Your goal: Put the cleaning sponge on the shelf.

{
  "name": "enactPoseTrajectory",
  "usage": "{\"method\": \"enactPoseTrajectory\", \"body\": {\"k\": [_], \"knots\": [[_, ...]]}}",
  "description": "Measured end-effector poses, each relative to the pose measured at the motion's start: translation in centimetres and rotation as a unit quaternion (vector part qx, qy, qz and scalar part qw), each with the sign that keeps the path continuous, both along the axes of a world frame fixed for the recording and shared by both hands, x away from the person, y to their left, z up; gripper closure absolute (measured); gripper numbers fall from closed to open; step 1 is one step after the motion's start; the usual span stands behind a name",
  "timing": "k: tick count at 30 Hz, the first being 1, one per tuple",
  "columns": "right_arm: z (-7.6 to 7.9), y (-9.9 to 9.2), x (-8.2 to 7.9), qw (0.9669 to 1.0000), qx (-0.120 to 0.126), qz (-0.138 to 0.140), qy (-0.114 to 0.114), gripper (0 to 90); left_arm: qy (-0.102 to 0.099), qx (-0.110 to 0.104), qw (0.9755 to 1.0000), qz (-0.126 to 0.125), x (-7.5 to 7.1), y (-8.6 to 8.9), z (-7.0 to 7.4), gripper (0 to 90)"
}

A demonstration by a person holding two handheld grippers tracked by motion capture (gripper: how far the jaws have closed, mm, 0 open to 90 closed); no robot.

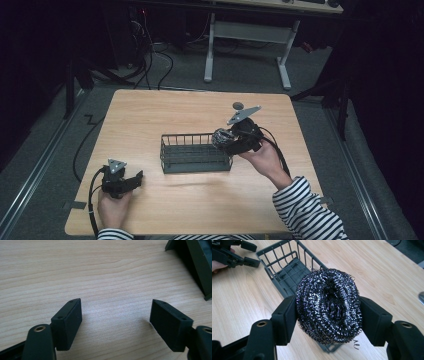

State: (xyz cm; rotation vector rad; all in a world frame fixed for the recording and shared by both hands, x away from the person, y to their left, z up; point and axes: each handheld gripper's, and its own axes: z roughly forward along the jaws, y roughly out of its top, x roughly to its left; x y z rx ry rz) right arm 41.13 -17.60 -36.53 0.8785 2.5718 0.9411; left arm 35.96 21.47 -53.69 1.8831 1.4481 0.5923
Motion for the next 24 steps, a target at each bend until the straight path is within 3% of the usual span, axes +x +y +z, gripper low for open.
{"method": "enactPoseTrajectory", "body": {"k": [5,10,24], "knots": [[-0.7,1.1,0.9,1.0000,-0.002,0.008,0.003,35.8,0.001,-0.001,1.0000,0.000,0.0,0.0,0.0,26.3],[-1.9,2.6,2.3,0.9997,-0.020,0.007,0.013,35.7,0.000,-0.002,1.0000,0.000,0.0,0.0,0.0,26.3],[-4.4,3.9,4.0,0.9981,-0.038,0.002,0.049,35.5,0.000,-0.006,1.0000,0.000,0.0,0.1,0.0,26.2]]}}
